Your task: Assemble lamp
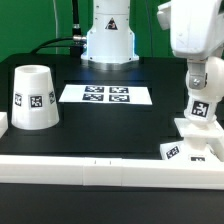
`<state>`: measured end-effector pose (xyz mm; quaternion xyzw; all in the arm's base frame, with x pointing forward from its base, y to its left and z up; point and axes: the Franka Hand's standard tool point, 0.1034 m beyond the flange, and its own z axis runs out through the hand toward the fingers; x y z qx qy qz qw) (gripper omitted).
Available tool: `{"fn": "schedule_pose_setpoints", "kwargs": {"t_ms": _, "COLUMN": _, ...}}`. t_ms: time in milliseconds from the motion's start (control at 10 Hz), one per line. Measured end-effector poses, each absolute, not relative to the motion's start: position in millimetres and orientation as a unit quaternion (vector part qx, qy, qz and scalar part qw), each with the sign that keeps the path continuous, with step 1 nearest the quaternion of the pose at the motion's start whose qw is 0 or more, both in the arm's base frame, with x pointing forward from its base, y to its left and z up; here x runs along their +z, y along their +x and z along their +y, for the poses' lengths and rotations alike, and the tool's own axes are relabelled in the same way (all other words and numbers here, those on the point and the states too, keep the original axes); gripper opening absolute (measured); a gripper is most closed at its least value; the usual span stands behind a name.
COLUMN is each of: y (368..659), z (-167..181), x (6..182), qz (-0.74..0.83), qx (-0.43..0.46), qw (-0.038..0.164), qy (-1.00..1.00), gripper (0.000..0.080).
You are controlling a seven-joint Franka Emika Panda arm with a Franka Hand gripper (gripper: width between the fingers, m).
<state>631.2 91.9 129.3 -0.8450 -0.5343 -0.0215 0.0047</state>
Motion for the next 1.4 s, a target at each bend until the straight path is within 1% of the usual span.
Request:
{"fn": "schedule_pose_setpoints", "kwargs": {"t_ms": 200, "y": 633.8, "z": 92.3, "x": 126.2, "qz": -0.588, "qx": -0.020, "qw": 0.001, "qy": -0.808, "gripper": 0.0699}}
{"fn": "schedule_pose_setpoints", "kwargs": {"t_ms": 600, "y": 632.4, "z": 93.8, "x": 121.4, "qz": -0.690, "qx": -0.009, "qw": -0.012, "qy": -0.723, "gripper": 0.0699}}
{"fn": "schedule_pose_setpoints", "kwargs": {"t_ms": 800, "y": 632.0, "z": 93.9, "x": 119.8, "qz": -0.725, "qx": -0.002, "qw": -0.019, "qy": -0.688, "gripper": 0.0699}}
{"fn": "schedule_pose_setpoints", "kwargs": {"t_ms": 1000, "y": 631.6, "z": 94.7, "x": 118.9, "qz": -0.727, "qx": -0.001, "qw": -0.019, "qy": -0.686, "gripper": 0.0699}}
{"fn": "schedule_pose_setpoints", "kwargs": {"t_ms": 1100, "y": 631.5, "z": 93.7, "x": 118.7, "qz": -0.727, "qx": -0.001, "qw": -0.019, "qy": -0.687, "gripper": 0.0571}}
{"fn": "schedule_pose_setpoints", "kwargs": {"t_ms": 1400, "y": 631.6, "z": 93.0, "x": 118.6, "qz": -0.724, "qx": -0.001, "qw": -0.019, "qy": -0.689, "gripper": 0.0576}}
